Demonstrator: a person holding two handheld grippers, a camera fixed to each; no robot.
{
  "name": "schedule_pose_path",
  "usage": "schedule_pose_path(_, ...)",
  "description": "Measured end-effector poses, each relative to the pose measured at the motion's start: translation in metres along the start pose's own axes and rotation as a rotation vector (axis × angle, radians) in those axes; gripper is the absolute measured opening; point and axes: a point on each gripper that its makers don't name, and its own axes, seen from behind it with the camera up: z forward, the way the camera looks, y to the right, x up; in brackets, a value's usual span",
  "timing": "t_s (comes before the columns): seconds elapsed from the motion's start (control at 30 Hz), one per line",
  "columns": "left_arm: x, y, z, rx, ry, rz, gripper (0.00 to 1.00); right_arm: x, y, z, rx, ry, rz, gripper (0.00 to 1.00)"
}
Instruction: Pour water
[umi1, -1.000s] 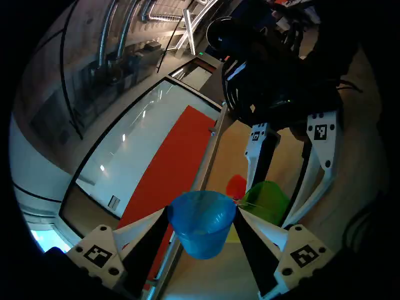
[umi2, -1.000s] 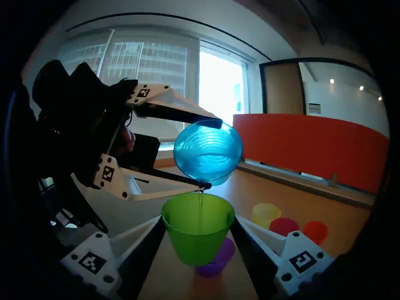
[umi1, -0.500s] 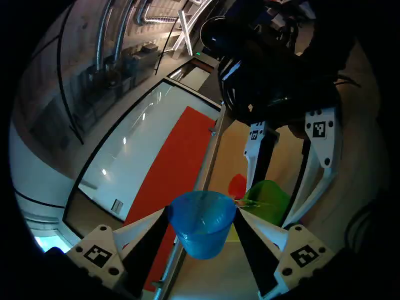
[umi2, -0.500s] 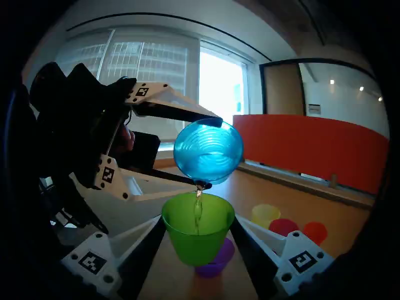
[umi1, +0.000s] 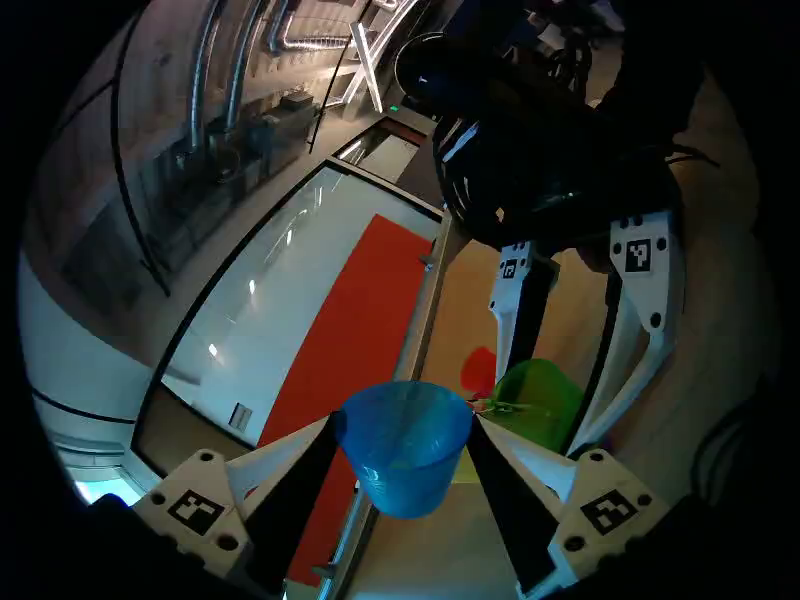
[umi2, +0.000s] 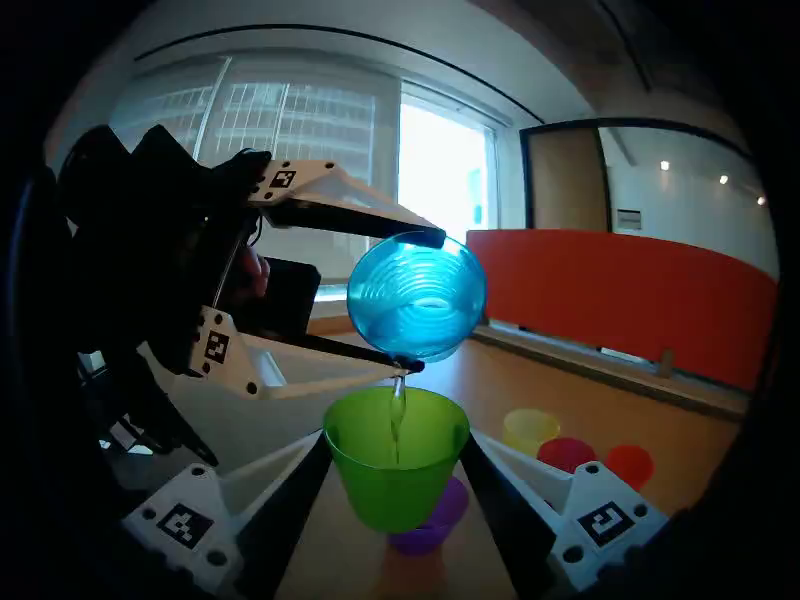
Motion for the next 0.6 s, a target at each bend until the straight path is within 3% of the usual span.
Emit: schedule_pose_path(0.6, 0.0009, -0.003, -0.0024, 0.014, 0.003, 0.033, 0.88, 0.0006, 0.0008, -0.0009, -0.003, -0.001, -0.003, 0.91)
